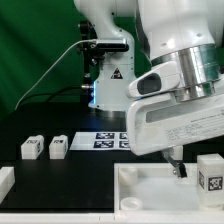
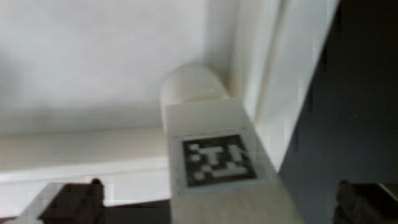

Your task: Assemble one leg

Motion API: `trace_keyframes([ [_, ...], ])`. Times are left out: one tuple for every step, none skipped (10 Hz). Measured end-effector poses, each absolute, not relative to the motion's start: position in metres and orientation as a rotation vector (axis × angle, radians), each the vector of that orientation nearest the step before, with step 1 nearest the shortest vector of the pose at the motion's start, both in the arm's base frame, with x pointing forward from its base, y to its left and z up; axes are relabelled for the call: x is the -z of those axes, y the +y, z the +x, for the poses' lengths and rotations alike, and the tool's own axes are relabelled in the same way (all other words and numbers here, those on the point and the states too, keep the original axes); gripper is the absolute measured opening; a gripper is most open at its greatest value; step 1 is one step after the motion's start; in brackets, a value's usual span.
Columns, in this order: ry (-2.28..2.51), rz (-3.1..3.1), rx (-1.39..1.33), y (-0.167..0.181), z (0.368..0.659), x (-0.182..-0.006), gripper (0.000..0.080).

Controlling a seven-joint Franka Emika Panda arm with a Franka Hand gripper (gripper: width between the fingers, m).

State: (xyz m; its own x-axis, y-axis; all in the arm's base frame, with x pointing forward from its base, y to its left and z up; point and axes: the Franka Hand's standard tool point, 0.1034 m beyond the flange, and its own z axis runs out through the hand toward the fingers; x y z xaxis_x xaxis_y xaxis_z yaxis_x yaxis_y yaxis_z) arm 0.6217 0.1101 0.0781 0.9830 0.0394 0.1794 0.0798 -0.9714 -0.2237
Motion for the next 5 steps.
trace_keyframes([
  [-0.090,-2.882,0.063,0.1136,0.6148,-0.0767,0.0649],
  [-0.102,-2.870,-0.098,0.1188,0.6146,-0.0765,0.0649],
  [-0.140,-2.858,-0.228,0.1220,0.6136,-0.0755,0.0649],
  [-0.118,-2.862,-0.224,0.1219,0.6179,-0.0749,0.0649],
  [-0.102,-2.863,-0.227,0.1220,0.6167,-0.0743,0.0521],
])
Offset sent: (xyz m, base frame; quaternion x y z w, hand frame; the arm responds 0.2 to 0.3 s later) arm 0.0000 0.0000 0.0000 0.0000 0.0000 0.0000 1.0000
